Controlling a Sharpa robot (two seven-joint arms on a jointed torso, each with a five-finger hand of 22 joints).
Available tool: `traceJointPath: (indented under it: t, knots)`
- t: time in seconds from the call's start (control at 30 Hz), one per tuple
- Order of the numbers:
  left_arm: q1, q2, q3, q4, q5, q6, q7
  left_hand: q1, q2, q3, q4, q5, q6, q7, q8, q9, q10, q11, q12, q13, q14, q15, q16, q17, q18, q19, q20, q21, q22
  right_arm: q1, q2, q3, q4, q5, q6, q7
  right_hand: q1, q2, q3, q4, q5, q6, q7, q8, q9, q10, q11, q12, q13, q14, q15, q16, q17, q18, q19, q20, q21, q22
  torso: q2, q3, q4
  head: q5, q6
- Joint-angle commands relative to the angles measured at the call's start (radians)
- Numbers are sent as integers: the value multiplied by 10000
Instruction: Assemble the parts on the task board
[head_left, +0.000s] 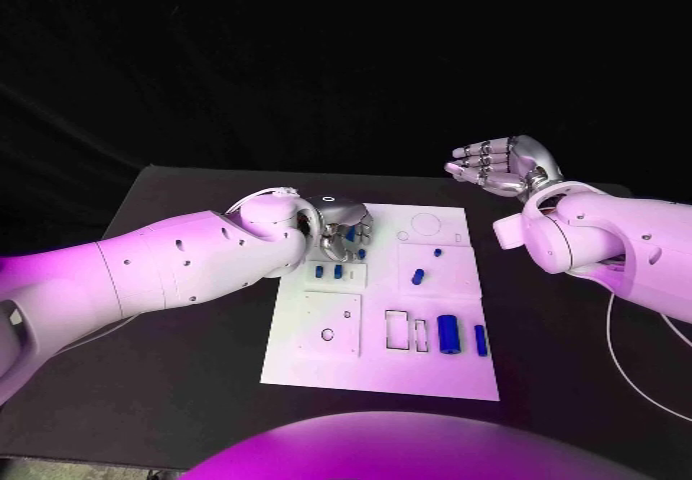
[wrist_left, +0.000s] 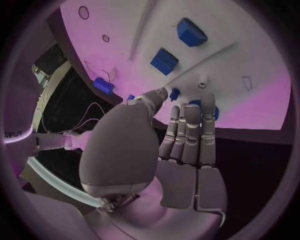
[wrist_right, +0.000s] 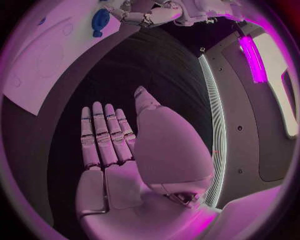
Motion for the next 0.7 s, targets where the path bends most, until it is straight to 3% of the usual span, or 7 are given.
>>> traceJointPath:
  t: [0.03, 0.13, 0.3, 0.7]
  knots:
    - [7, 92, 4, -11, -368, 296, -103, 137, 36, 247, 21, 4, 402, -103, -82, -104, 252, -40, -115, -135, 237, -28, 262, 214, 61, 204, -40, 276, 329, -5, 20, 2, 15, -61, 93, 77, 87, 28, 54, -29, -3, 91, 438, -57, -10, 86, 7, -45, -9, 57, -11, -51, -11, 45, 42, -1, 33, -9, -7, 0, 4, -30, -2]
    - [8, 149, 4, -39, -375, 383, -135, 154, 30, 508, 19, -2, 777, -184, -221, -196, 619, -119, -261, -274, 642, -92, 619, 653, -39, 605, -95, 738, 923, -5, 29, 2, 12, -55, 98, 77, 87, 28, 54, -29, -3, 91, 438, -57, -10, 86, 7, -45, -9, 57, -11, -51, -11, 45, 42, -1, 33, -9, -16, 0, 14, -29, -2]
    - [8, 235, 7, -123, -381, 485, -265, 229, 150, 841, -63, -26, 1078, -184, -353, -261, 938, -204, -420, -390, 870, -178, 806, 838, -98, 849, -154, 1050, 1300, -5, 44, 2, 10, -47, 107, 80, 77, 33, 62, -28, -5, 91, 438, -59, -12, 87, 7, -46, -10, 61, -11, -55, -15, 45, 41, -1, 33, -17, -15, -5, 20, -45, -2]
    - [5, 487, 8, -407, -321, 672, -346, 195, 127, 1118, -205, -48, 1220, -144, -564, -339, 1109, -218, -703, -535, 1116, -204, 994, 1081, -174, 1112, -187, 1386, 1722, -4, 61, 2, 20, -40, 115, 85, 77, 33, 62, -28, -5, 91, 438, -59, -12, 87, 7, -46, -10, 61, -11, -55, -15, 45, 41, -1, 33, -17, -6, 3, 6, -61, -2]
